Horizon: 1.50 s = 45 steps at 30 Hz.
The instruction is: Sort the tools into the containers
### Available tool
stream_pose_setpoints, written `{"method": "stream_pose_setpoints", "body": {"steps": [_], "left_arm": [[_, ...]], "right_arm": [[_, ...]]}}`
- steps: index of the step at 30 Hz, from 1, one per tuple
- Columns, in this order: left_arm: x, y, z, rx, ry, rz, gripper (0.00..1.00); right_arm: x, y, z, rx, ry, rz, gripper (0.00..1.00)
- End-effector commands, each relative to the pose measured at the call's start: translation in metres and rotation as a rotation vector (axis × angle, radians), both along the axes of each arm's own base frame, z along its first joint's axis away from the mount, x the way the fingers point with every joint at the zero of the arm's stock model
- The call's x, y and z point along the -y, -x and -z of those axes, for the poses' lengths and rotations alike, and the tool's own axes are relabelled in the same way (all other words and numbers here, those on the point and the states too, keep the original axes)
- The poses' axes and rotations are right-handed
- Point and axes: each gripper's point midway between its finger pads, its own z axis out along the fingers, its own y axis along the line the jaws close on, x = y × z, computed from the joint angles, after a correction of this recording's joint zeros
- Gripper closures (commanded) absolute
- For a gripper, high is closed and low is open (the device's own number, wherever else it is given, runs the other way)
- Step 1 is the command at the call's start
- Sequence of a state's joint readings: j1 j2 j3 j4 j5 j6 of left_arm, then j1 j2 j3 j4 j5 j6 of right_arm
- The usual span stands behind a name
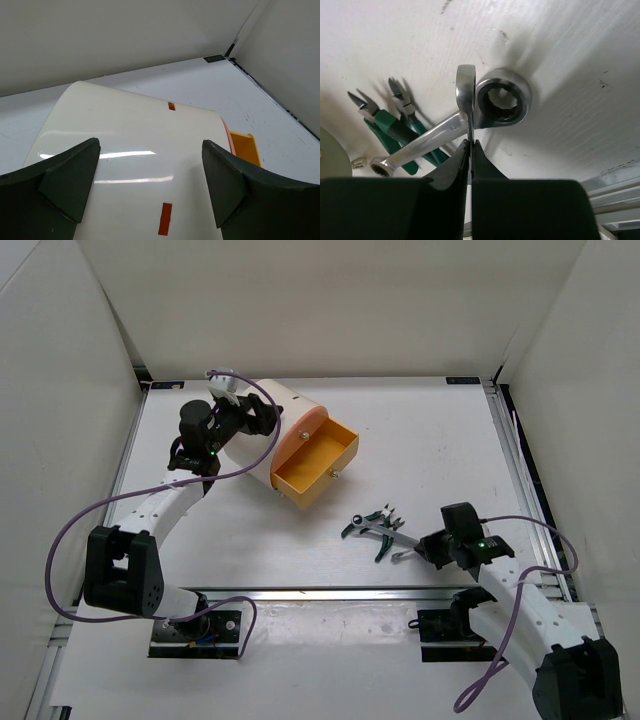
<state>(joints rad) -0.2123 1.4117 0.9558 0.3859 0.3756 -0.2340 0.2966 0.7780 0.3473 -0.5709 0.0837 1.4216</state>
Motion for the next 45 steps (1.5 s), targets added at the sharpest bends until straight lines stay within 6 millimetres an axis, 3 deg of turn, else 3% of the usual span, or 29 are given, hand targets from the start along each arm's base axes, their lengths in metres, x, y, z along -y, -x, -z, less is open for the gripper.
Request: {"method": "stream_pose_setpoints", "body": {"steps": [1,5,12,13,15,19,21,22,24,26,27,28,30,32,36,41,43,45], "left_arm": [[-0.006,0.025,0.103,-0.363,-0.053,-0.010,0.06],[-0.006,0.024,0.104,-0.368,-0.050,-0.009,0.06],[-0.004,0.025,0.105,-0.370,-0.051,-0.002,0.06],[-0.005,0.024,0.104,-0.368,-0.048,-0.005,0.06],[-0.005,0.024,0.107,-0.377,-0.047,-0.005,0.06],[-0.003,0.025,0.105,-0.375,-0.041,0.003,0.06],[-0.002,0.025,0.106,-0.378,-0.040,0.004,0.06],[-0.003,0.024,0.107,-0.381,-0.040,0.005,0.06],[-0.004,0.025,0.108,-0.384,-0.039,-0.003,0.06],[-0.003,0.025,0.108,-0.383,-0.037,0.005,0.06],[-0.002,0.026,0.109,-0.386,-0.037,0.006,0.06],[-0.003,0.026,0.110,-0.390,-0.035,0.004,0.06],[-0.002,0.027,0.113,-0.398,-0.034,0.009,0.06],[-0.001,0.028,0.116,-0.404,-0.029,0.014,0.06],[-0.001,0.030,0.119,-0.411,-0.025,0.013,0.06],[0.000,0.028,0.116,-0.405,-0.023,0.019,0.06],[0.000,0.027,0.114,-0.398,-0.023,0.020,0.06],[0.000,0.026,0.112,-0.397,-0.022,0.018,0.06]], "right_arm": [[0.001,-0.021,-0.033,0.107,0.031,-0.026,1.00],[-0.001,-0.037,-0.068,0.202,0.056,-0.073,1.00],[-0.031,-0.079,-0.167,0.498,0.050,-0.226,1.00],[-0.042,-0.084,-0.170,0.504,0.050,-0.265,1.00],[-0.057,-0.096,-0.199,0.585,0.050,-0.307,1.00],[-0.108,-0.122,-0.235,0.671,0.042,-0.415,1.00],[-0.136,-0.130,-0.239,0.697,0.068,-0.457,1.00],[-0.150,-0.132,-0.254,0.739,0.076,-0.468,1.00],[-0.169,-0.141,-0.252,0.741,0.090,-0.486,1.00],[-0.189,-0.146,-0.264,0.778,0.067,-0.500,1.00],[-0.197,-0.152,-0.255,0.766,0.080,-0.500,1.00],[-0.205,-0.155,-0.263,0.784,0.068,-0.504,1.00],[-0.219,-0.162,-0.253,0.774,0.083,-0.509,1.00],[-0.228,-0.168,-0.257,0.789,0.070,-0.504,1.00],[-0.247,-0.181,-0.233,0.736,0.061,-0.509,1.00],[-0.275,-0.182,-0.203,0.656,0.004,-0.570,1.00],[-0.280,-0.185,-0.202,0.644,-0.017,-0.575,1.00],[-0.284,-0.185,-0.199,0.630,-0.028,-0.579,0.91]]}}
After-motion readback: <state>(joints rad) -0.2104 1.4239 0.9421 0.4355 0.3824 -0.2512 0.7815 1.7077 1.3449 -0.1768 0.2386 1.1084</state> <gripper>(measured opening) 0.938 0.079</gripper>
